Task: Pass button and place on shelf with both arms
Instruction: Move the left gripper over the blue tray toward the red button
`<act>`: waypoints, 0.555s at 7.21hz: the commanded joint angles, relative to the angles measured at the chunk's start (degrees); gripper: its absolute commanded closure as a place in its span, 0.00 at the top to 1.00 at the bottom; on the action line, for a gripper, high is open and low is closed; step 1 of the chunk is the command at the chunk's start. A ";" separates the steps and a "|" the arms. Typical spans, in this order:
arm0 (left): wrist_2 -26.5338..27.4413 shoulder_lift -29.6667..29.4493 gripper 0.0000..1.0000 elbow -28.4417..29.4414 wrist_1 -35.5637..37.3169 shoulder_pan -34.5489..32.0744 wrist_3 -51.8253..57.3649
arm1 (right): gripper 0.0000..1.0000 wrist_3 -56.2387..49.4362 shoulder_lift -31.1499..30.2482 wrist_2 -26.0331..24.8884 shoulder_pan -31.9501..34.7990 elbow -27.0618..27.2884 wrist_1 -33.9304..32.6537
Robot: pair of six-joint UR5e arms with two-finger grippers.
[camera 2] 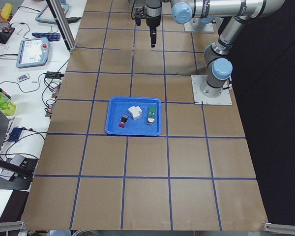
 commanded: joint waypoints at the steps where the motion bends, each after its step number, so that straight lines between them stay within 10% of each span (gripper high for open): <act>1: 0.33 0.22 1.00 -0.18 0.04 0.08 0.09 | 0.93 0.29 -0.94 -0.28 0.18 -0.31 -1.34; 4: 0.33 0.75 1.00 -0.44 -0.75 -0.18 0.00 | 1.00 0.38 -1.03 -1.43 0.18 0.47 -2.49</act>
